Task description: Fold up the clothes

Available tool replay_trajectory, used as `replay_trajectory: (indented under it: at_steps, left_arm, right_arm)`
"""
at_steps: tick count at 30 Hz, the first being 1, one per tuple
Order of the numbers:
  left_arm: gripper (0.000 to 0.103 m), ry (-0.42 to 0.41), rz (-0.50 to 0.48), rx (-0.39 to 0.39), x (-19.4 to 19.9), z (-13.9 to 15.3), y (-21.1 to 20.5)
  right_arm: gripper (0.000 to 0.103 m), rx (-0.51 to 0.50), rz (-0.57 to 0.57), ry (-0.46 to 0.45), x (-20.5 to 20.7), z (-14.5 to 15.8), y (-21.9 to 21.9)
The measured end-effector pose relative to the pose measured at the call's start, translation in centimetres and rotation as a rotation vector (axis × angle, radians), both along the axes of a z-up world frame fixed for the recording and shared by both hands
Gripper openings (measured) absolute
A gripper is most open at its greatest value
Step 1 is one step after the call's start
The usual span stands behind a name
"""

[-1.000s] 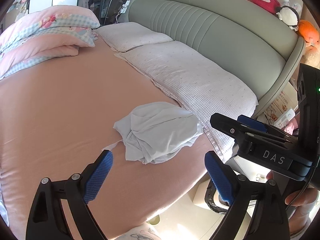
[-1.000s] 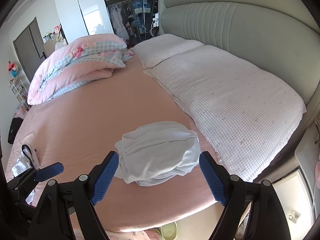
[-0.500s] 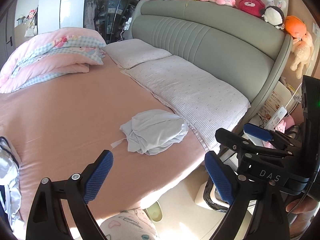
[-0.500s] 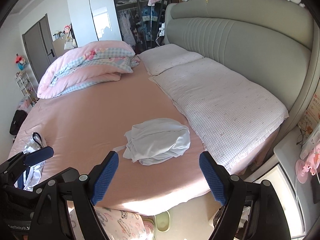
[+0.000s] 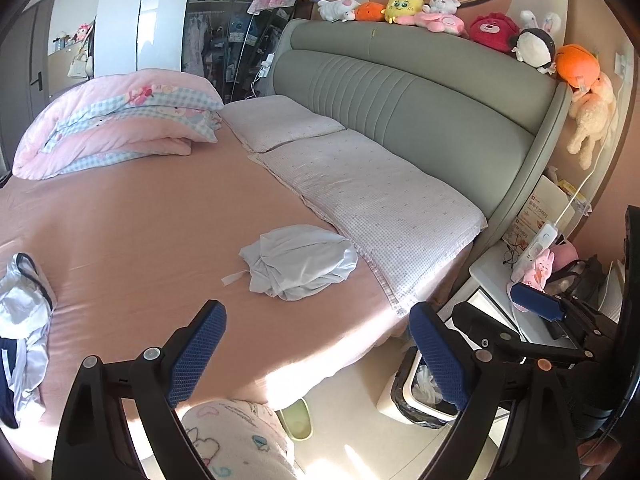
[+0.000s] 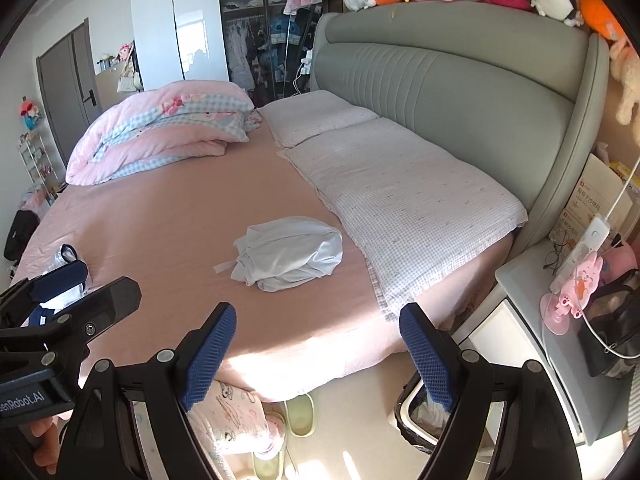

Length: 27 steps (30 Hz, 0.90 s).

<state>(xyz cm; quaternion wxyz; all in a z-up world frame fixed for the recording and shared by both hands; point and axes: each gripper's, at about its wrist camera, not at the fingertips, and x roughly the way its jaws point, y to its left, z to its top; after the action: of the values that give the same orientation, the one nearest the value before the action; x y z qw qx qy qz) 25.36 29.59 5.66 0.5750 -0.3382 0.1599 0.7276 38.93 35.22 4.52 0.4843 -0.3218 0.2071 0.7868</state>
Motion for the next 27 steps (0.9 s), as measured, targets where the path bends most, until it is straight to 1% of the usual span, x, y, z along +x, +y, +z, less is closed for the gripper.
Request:
replay_trajectory:
  at_steps: [4,7,10,14,18,21,24,27]
  left_arm:
    - [0.094,0.046,0.014,-0.022,0.4,-0.1,-0.8]
    - [0.094,0.074,0.042,-0.021,0.3,0.0,-1.3]
    - [0.094,0.077,0.073,-0.042,0.0,-0.2,-1.5]
    - [0.094,0.069,0.094,-0.073,-0.1,-0.7,-1.7]
    - [0.094,0.073,0.090,-0.085,0.3,-0.8,-2.0]
    - [0.094,0.082,0.082,-0.096,0.7,-0.8,-2.1]
    - [0.094,0.082,0.076,-0.106,1.0,-0.9,-2.2]
    - [0.094,0.077,0.070,-0.115,1.0,-1.0,-2.3]
  right_arm:
    - [0.084,0.015,-0.003,-0.021,0.7,0.5,-1.4]
    - [0.084,0.024,0.005,-0.038,0.8,0.7,-2.5]
    - [0.084,0.028,0.019,-0.065,0.8,0.9,-3.9]
    - [0.084,0.058,0.056,-0.094,0.8,1.4,-5.6]
    - [0.084,0.052,0.074,-0.082,1.0,1.6,-6.2]
    - [0.084,0.046,0.063,-0.081,1.2,1.5,-6.1]
    - [0.084,0.053,0.041,-0.092,1.6,1.5,-6.1]
    - [0.084,0.049,0.032,-0.084,2.0,1.6,-6.0]
